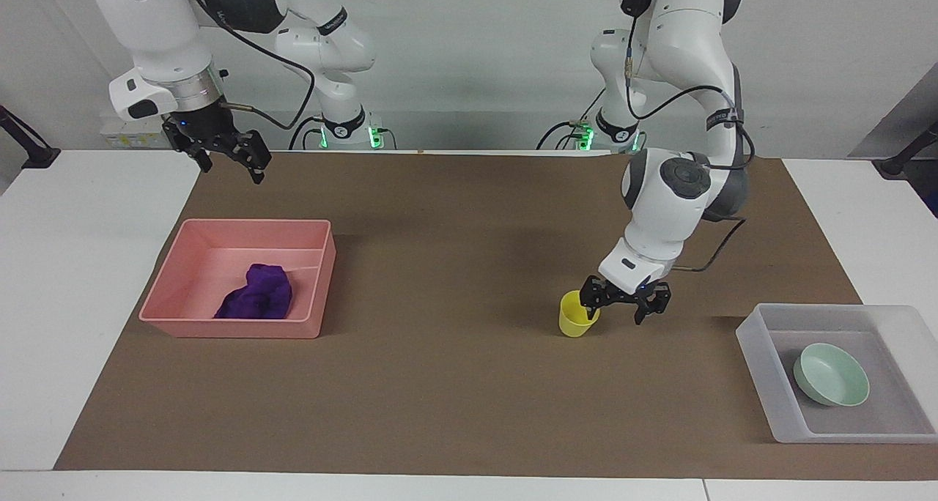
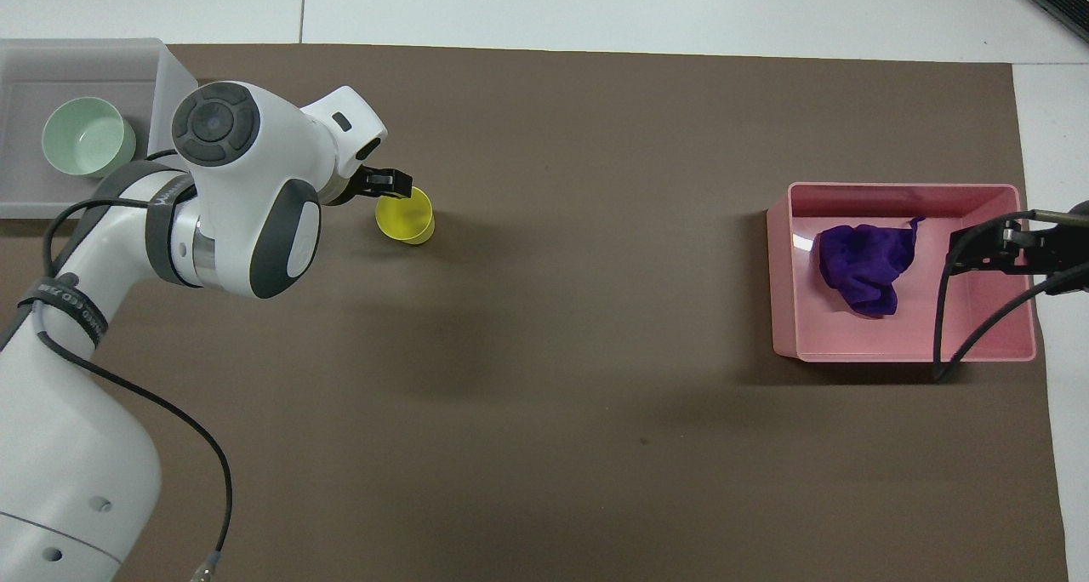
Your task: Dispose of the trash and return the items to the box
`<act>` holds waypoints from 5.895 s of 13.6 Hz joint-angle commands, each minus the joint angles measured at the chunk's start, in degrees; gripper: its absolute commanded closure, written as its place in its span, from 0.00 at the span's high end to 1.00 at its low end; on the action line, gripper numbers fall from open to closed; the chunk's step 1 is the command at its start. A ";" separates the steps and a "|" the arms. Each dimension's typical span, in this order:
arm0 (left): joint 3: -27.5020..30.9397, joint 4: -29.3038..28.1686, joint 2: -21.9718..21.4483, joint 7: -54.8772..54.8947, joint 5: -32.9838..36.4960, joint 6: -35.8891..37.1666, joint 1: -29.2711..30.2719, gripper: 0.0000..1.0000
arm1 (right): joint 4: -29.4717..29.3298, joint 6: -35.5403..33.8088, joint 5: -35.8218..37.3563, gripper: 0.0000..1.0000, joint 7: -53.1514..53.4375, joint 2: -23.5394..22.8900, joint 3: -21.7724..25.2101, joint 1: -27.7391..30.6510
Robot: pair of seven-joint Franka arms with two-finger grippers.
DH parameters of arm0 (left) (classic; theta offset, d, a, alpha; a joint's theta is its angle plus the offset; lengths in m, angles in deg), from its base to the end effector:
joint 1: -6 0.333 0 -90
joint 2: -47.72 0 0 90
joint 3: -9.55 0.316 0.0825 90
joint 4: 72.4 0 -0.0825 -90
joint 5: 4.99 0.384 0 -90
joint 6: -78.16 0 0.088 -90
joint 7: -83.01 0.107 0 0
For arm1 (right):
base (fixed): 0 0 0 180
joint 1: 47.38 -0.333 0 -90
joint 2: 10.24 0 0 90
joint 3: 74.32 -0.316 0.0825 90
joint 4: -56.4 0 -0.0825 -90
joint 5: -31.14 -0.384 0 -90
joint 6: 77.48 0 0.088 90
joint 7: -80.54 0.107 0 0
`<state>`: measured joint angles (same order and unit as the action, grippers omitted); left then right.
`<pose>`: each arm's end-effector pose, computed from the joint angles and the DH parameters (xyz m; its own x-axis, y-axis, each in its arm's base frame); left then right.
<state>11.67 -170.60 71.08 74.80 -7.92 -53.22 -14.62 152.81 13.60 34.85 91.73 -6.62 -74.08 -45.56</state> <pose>0.6402 -0.2181 0.3695 0.9754 -0.1464 0.1647 -0.1569 -0.9862 0.0530 0.5341 -0.0261 0.6079 0.9736 -0.2276 -0.0168 -0.2260 -0.9717 0.0689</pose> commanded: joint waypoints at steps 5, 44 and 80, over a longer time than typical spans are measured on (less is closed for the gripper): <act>1.13 -7.71 -1.48 -2.42 -0.76 -6.88 -2.67 0.00 | -0.52 -2.31 -1.94 1.00 -1.26 1.74 -0.33 -0.16; 1.49 16.28 10.91 10.93 0.29 -7.07 31.34 0.94 | 0.18 -2.14 -4.50 1.00 -1.35 2.62 0.02 0.37; 1.22 4.60 -23.45 16.38 3.19 38.13 13.15 1.00 | 0.18 -2.22 -4.50 1.00 -1.35 2.62 0.11 0.37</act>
<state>12.84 -162.35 50.35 90.41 -5.61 -12.95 -1.72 152.55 12.11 31.52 91.67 -4.74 -73.96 -45.85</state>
